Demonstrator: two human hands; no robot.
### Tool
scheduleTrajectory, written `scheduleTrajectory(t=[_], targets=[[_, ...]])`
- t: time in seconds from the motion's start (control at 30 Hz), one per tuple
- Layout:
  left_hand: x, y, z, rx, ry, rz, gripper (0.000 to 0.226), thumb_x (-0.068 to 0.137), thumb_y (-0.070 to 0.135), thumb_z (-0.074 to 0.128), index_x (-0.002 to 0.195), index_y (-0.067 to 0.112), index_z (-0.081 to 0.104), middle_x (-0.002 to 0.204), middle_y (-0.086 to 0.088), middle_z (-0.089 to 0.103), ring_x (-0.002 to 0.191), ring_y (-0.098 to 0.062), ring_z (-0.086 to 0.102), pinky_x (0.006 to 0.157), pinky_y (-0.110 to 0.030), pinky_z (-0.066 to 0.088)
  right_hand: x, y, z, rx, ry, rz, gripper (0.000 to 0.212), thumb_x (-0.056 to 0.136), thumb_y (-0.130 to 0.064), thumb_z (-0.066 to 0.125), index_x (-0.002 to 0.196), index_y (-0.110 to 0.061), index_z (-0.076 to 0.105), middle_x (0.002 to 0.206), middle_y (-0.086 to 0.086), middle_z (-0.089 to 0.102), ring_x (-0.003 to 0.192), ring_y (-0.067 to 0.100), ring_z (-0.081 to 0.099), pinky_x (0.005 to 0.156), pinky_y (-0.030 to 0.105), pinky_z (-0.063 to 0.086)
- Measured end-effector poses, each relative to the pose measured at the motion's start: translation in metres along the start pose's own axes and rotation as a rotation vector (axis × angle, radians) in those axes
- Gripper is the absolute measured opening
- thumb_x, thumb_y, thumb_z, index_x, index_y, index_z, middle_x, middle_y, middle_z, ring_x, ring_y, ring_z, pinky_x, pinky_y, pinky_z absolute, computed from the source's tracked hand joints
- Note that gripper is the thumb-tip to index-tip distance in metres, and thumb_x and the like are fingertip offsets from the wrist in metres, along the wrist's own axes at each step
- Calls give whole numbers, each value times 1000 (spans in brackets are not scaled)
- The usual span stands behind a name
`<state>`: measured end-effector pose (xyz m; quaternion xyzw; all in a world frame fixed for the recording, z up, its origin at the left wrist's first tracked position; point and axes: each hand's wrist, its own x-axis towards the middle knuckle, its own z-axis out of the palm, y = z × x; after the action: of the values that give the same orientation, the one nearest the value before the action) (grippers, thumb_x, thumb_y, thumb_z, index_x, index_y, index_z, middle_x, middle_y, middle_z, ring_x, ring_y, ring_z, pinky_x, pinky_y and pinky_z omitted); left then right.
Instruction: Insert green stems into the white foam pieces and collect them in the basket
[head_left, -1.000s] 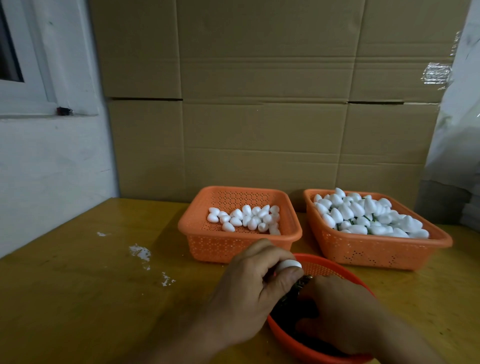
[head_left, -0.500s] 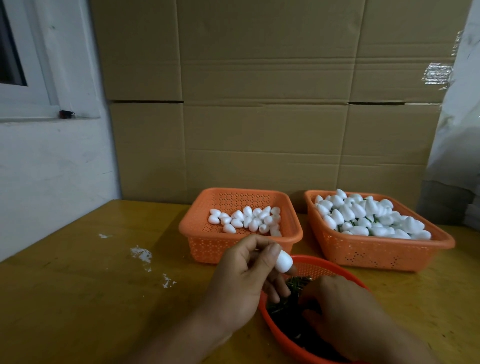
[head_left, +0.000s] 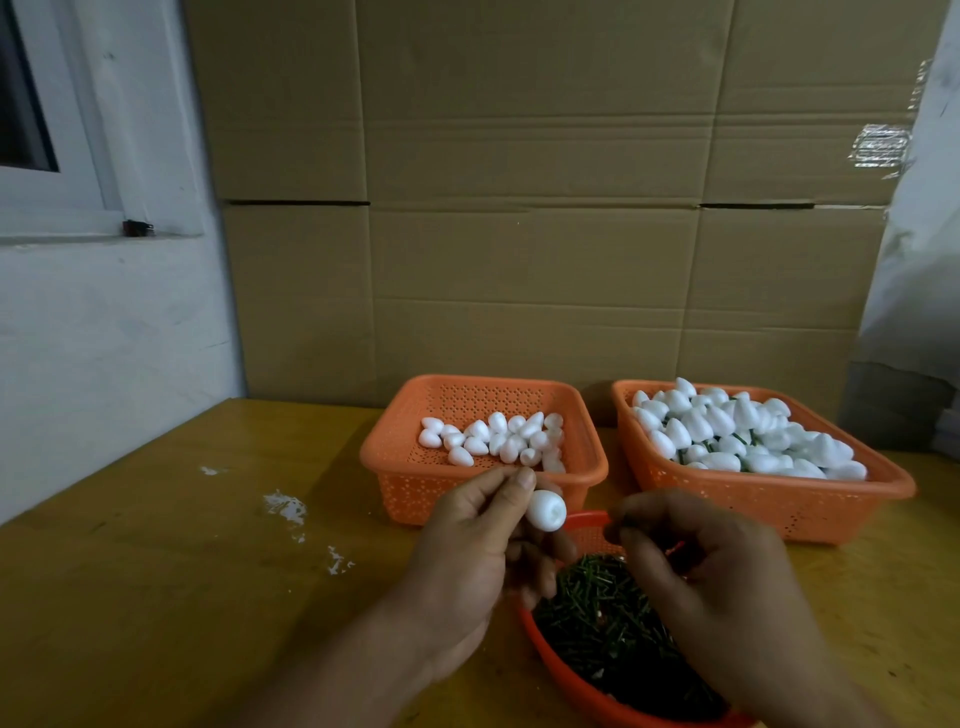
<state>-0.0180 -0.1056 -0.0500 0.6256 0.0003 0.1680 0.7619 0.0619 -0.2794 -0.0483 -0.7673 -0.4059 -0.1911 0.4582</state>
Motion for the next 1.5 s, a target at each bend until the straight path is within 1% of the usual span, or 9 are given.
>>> scheduleTrajectory(t=[0.17, 0.33, 0.47, 0.7, 0.83, 1.03, 1.13, 1.23, 1.5], targets=[[0, 2, 1, -9, 23, -35, 31, 91, 46, 53, 80, 22, 69, 65, -8, 63, 47, -15, 51, 41, -22, 36, -4, -14, 5, 515, 152, 1, 13, 70, -24, 81, 80, -25, 74, 68, 0, 74, 55, 7, 67, 52, 17, 52], [-2, 4, 2, 6, 17, -42, 34, 92, 48, 53, 74, 24, 70, 60, -3, 59, 46, -13, 48, 40, -22, 34, -7, -20, 16, 586, 104, 7, 18, 71, -31, 89, 75, -22, 75, 67, 7, 72, 50, 14, 61, 49, 20, 48], [-3, 5, 2, 3, 20, -50, 35, 94, 47, 53, 73, 24, 69, 60, -2, 57, 44, -12, 46, 39, -22, 33, -8, -22, 20, 614, 114, -20, 17, 70, -12, 83, 76, -25, 76, 66, 5, 72, 50, 10, 63, 50, 19, 51], [-4, 6, 3, 8, 13, -88, 37, 91, 51, 54, 74, 21, 68, 57, -1, 55, 42, -11, 44, 39, -20, 31, -8, -21, 22, 615, 123, 20, 15, 69, -17, 79, 79, -28, 78, 73, 3, 76, 62, 7, 70, 58, 22, 57], [-4, 6, 4, 14, 10, -87, 37, 90, 52, 54, 73, 22, 68, 57, -1, 55, 42, -10, 43, 39, -19, 31, -8, -21, 22, 578, 112, -7, 19, 71, -12, 80, 81, -28, 78, 73, 3, 76, 59, 5, 67, 56, 16, 52], [-5, 5, 4, 14, -2, -75, 38, 90, 52, 55, 73, 21, 67, 57, -4, 55, 40, -10, 43, 37, -18, 31, -9, -20, 21, 475, 131, -14, 16, 72, -23, 81, 83, -34, 78, 73, -3, 75, 60, 8, 69, 55, 17, 53], [-4, 3, 5, 44, 4, -53, 40, 89, 53, 56, 79, 16, 67, 58, -5, 54, 40, -11, 42, 37, -19, 31, -12, -21, 22, 369, 145, -44, 16, 74, -32, 86, 84, -39, 76, 69, -7, 74, 57, 13, 68, 51, 28, 55], [-4, 1, 4, 74, 3, -33, 41, 88, 54, 57, 80, 15, 67, 56, -3, 53, 39, -10, 43, 37, -19, 31, -13, -19, 24, 275, 166, -79, 17, 73, -28, 81, 86, -37, 75, 68, -7, 72, 56, 14, 68, 52, 36, 54], [-4, 2, 4, 116, 1, 8, 53, 83, 57, 60, 82, 4, 63, 54, -4, 52, 38, -10, 42, 37, -19, 31, -13, -17, 24, 212, 197, -121, 19, 72, -22, 80, 86, -34, 74, 68, -11, 71, 54, 8, 65, 50, 29, 52]])
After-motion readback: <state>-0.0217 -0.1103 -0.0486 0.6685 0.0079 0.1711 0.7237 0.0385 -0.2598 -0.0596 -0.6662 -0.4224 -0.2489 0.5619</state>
